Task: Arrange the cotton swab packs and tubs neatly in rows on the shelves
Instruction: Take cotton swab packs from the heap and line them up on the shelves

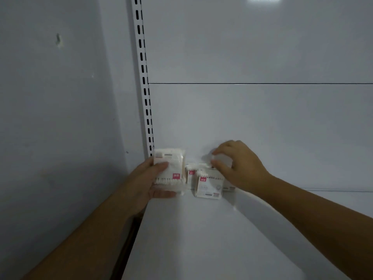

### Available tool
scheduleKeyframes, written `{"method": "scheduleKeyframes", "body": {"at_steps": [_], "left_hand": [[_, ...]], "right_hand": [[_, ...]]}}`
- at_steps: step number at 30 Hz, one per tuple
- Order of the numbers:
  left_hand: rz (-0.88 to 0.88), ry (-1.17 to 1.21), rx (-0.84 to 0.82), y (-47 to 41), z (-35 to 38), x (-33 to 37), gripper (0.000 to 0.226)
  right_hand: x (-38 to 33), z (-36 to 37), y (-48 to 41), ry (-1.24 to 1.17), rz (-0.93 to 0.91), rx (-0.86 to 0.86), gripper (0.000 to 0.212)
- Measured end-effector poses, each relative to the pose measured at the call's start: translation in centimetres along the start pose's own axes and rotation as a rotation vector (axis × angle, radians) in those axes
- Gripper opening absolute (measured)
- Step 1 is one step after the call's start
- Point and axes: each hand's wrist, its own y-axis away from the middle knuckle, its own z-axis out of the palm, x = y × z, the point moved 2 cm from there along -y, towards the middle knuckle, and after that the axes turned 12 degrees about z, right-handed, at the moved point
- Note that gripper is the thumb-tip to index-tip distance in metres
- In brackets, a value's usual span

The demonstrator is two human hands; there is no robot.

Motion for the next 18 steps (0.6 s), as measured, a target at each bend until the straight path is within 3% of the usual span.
{"method": "scheduleKeyframes", "body": {"at_steps": [3,5,7,11,15,18], "left_hand": [[-0.003,-0.198,-0.218,-0.7,3.3,0.9,0.018],[0.015,-0.293,-0.357,-0.8,5.8,1.4,0.021],[0.073,-0.326,-0.35,-1.0,7.6,1.6,0.023],[0.106,-0.22,-0.221,-2.0,9.6,1.4,0.035],[0.219,-0.417,-0.182,-2.6,11.9,1.8,0.026],[0.308,-0.497,-0.256,-2.3,13.6,2.1,0.018]], "right_hand": [[-1.7,-2.9,0.1,-0.402,0.174,-0.27,0.02],[-1.9,-3.8,0.6,-0.359,0.155,-0.392,0.03],[-0.9,-4.7,1.2,-0.269,0.162,-0.354,0.039],[2.2,-6.0,2.8,-0.604,0.438,-0.384,0.055],[3.5,-6.0,3.6,-0.157,0.284,-0.274,0.046],[3.7,-5.6,3.6,-0.126,0.257,-0.218,0.034]]}}
